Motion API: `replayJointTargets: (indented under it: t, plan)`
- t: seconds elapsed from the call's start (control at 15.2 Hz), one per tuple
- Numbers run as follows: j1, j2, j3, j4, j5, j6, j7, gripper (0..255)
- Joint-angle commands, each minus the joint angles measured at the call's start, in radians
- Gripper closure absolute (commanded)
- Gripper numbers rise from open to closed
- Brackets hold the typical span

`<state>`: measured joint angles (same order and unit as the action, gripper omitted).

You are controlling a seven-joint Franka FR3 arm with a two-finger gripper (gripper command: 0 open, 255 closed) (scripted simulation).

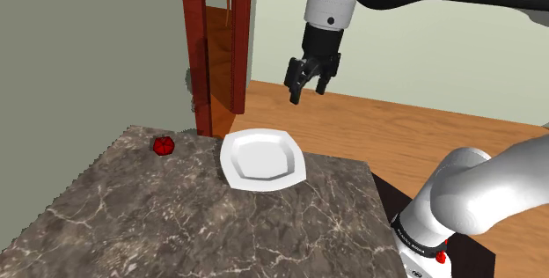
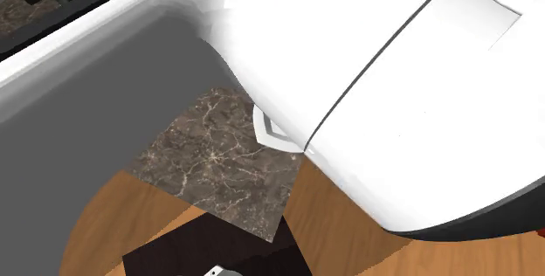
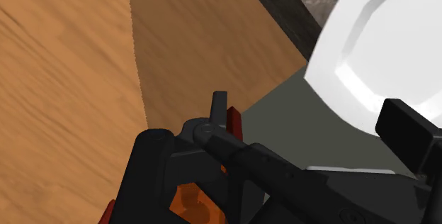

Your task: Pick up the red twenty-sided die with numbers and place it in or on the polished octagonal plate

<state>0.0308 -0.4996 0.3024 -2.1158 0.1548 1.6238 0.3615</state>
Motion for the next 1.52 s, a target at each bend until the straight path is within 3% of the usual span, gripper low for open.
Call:
replayJointTargets:
  t: [0.0, 0.46, 0.86, 1.19, 1.45]
  plan:
    - [0.003, 0.068, 0.041, 0.045, -0.001, 0.025, 0.044, 0]
    - [0.017, 0.316, 0.173, 0.236, -0.063, 0.072, 0.205, 0]
    - [0.068, 0.572, 0.260, 0.460, -0.187, 0.067, 0.362, 0]
    - [0.172, 0.813, 0.287, 0.710, -0.321, 0.012, 0.477, 0]
    - [0.302, 1.027, 0.273, 0.987, -0.425, -0.078, 0.534, 0]
